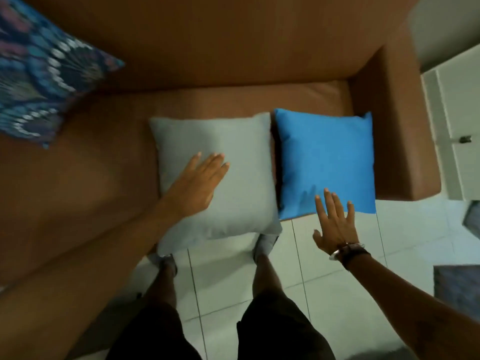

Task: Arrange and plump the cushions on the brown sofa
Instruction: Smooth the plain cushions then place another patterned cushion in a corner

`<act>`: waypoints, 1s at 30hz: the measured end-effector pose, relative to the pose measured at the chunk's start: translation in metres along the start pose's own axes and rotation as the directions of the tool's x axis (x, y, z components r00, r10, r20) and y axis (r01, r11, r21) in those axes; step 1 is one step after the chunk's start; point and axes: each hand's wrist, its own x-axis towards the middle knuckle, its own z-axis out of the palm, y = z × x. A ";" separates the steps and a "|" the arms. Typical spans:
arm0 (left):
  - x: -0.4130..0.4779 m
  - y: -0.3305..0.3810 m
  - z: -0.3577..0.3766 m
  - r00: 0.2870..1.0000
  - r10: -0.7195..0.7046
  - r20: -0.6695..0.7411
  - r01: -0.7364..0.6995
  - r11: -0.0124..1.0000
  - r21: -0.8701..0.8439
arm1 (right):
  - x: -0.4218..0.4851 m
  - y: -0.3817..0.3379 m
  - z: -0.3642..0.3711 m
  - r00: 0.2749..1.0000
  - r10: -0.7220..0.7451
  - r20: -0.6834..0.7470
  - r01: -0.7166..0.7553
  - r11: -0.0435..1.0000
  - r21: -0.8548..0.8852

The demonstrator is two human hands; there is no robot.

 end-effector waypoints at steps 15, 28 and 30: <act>0.224 0.099 0.046 0.952 0.001 0.307 0.009 0.999 -0.031 | 0.116 0.147 0.022 0.944 -0.011 -0.331 0.187 0.842 0.506; 0.372 0.100 -0.102 0.953 -0.258 0.161 0.287 0.590 -0.755 | 0.244 0.319 -0.226 0.970 -0.231 -0.077 0.193 0.536 0.822; 0.390 0.096 -0.099 0.954 -0.273 0.126 0.279 0.650 -0.707 | 0.278 0.314 -0.224 0.973 -0.217 -0.080 0.188 0.542 0.819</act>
